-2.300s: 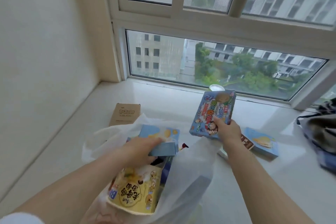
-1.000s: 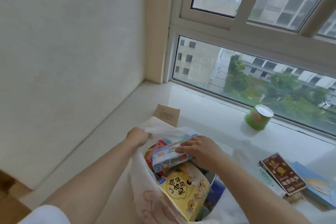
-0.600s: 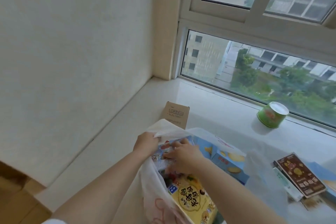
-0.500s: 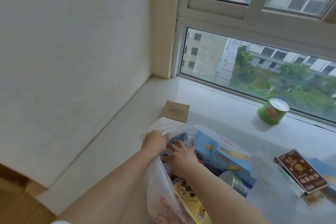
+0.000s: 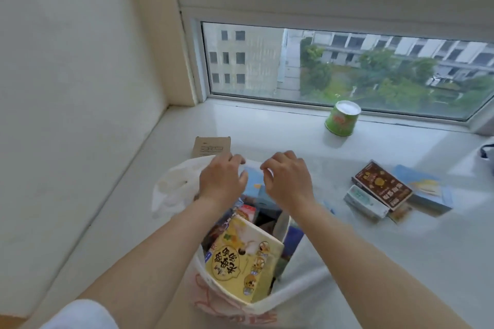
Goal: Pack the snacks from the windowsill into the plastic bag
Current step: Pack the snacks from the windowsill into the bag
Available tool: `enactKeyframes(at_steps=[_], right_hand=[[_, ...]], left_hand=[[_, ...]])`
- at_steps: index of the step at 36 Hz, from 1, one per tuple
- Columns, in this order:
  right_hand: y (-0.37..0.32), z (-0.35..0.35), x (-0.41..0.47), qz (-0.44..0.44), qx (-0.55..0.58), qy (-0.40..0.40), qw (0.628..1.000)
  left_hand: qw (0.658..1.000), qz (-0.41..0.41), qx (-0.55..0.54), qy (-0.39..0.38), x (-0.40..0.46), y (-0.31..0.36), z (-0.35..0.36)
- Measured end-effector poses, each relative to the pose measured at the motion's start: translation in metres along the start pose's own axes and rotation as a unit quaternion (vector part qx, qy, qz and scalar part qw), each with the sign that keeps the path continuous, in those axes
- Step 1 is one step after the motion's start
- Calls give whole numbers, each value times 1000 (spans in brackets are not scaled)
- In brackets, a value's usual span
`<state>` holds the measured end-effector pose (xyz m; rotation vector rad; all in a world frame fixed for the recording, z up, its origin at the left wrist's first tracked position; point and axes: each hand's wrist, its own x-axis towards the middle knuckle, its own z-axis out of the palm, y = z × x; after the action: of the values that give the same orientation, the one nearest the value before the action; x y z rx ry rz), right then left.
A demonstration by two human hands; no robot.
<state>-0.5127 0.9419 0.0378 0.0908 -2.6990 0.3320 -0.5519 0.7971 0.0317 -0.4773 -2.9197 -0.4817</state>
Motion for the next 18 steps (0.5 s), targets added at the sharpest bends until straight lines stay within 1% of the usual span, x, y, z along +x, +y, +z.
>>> enactKeyframes(at_steps=[3, 5, 7, 9, 13, 18], right_hand=[[39, -20, -8, 57, 6, 76, 995], [69, -31, -18, 120, 23, 84, 989], [102, -39, -29, 182, 26, 55, 981], [135, -43, -41, 223, 20, 18, 974], [197, -45, -67, 283, 16, -33, 958], [267, -34, -102, 334, 5, -103, 937]], left_hand=[[999, 31, -8, -21, 13, 38, 6], [998, 52, -10, -27, 22, 67, 13], [997, 70, -15, -39, 30, 100, 23], [994, 86, -24, -57, 39, 135, 35], [990, 108, -10, -93, 55, 202, 64], [978, 112, 23, -173, 68, 267, 115]])
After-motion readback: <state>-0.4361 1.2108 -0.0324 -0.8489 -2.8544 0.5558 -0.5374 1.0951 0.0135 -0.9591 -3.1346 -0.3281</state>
